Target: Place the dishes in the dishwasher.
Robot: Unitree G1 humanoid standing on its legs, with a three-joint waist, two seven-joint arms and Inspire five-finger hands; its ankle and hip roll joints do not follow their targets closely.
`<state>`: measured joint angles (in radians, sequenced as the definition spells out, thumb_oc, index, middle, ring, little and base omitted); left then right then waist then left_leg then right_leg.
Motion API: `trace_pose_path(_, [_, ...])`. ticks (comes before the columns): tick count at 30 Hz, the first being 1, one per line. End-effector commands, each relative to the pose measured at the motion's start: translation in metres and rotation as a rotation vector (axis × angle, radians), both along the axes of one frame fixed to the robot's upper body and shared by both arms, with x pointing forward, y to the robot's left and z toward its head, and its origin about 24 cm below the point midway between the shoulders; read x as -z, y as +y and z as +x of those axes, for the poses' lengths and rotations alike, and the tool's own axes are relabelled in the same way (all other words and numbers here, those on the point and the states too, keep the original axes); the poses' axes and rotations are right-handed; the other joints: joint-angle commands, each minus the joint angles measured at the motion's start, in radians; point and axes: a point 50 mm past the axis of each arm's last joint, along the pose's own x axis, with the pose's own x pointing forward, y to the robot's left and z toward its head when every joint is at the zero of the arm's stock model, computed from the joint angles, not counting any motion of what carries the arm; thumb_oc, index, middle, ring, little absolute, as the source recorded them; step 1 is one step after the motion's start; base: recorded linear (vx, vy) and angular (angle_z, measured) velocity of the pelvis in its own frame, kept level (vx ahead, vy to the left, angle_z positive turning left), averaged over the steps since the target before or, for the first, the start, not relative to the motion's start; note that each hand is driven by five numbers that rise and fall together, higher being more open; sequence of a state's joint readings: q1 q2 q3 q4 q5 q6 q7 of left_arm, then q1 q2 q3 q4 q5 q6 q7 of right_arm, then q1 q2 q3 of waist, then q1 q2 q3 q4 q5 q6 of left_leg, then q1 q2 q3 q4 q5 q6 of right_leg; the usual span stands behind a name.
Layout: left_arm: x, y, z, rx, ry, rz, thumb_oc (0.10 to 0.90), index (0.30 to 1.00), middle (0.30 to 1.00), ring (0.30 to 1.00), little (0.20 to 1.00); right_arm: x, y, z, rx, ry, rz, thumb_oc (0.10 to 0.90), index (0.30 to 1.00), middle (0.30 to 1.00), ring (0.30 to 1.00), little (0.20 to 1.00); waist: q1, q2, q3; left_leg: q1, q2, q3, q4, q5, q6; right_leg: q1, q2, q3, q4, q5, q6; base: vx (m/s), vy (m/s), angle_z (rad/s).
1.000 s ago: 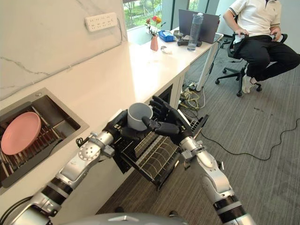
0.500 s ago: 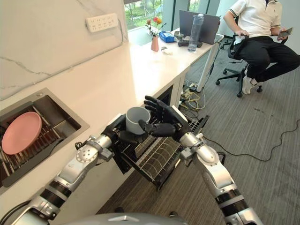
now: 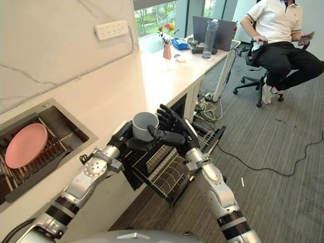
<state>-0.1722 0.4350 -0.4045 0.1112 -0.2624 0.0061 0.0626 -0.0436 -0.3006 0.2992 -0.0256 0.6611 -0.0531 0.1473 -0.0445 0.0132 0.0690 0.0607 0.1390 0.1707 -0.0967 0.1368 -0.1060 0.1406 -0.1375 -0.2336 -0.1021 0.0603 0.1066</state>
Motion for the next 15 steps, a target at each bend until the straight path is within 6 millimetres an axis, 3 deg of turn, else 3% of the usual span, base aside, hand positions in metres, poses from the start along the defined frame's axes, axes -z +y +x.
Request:
trace_pose_path(1, [-0.091,-0.009,0.044,-0.075,-0.43,-0.09,0.4,0.3,0.3,0.3,0.3,-0.064,-0.003,-0.001,0.114,-0.311,0.132,0.8,0.9,0.9,0.9,0.9,0.009,0.014,-0.046,0.061,0.022,-0.011,0.011,-0.139,0.001,-0.012,-0.061,-0.015,0.015,-0.055,0.088,0.04,0.004,0.0])
trace_pose_path(7, [-0.098,-0.003,0.062,-0.115,-0.385,-0.164,0.4,0.3,0.3,0.3,0.3,-0.069,-0.017,-0.001,0.16,-0.329,0.101,0.8,0.9,0.9,0.9,0.9,-0.011,0.021,-0.052,0.069,0.026,-0.004,0.01,-0.138,-0.001,-0.012,-0.057,-0.011,0.015,-0.059,0.088,0.01,-0.012,-0.04])
trace_pose_path(15, [-0.122,0.004,0.073,-0.107,-0.438,-0.144,0.4,0.3,0.3,0.3,0.3,-0.058,-0.012,0.004,0.068,-0.277,0.034,0.8,0.9,0.9,0.9,0.9,-0.011,0.024,-0.056,0.07,0.031,-0.001,0.01,-0.135,-0.005,-0.015,-0.055,-0.012,0.015,-0.061,0.089,0.0,-0.002,0.0])
